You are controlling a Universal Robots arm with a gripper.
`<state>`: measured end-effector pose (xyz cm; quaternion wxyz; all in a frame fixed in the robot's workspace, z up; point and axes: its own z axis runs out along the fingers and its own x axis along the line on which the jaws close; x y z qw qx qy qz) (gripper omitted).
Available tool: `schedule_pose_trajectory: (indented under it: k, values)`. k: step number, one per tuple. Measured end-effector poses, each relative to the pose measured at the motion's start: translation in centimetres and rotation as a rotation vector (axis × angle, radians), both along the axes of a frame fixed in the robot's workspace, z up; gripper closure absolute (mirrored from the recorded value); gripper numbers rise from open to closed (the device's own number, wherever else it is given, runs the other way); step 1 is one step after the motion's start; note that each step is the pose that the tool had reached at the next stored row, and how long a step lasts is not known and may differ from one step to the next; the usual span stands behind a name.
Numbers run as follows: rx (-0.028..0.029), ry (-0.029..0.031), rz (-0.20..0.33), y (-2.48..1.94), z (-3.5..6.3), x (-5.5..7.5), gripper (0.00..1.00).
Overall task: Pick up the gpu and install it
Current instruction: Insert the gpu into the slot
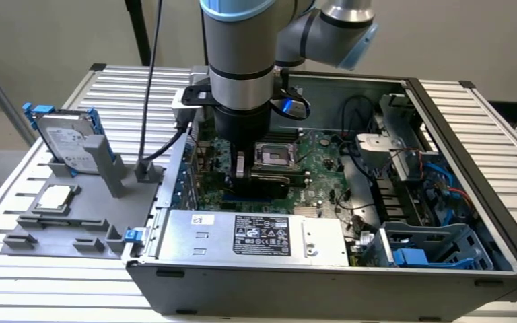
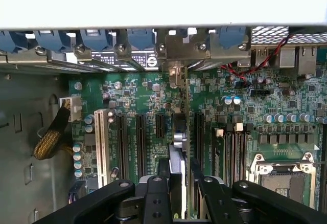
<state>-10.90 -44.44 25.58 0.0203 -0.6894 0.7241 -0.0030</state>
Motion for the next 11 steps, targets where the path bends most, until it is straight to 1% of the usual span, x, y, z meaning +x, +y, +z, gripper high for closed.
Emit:
schedule_pose_trajectory:
  k: [3, 11]
  values:
    - [-0.0010, 0.0015, 0.000, -0.02, 0.05, -0.01, 0.74]
    - [-0.0013, 0.0018, 0.000, -0.02, 0.06, -0.01, 0.74]
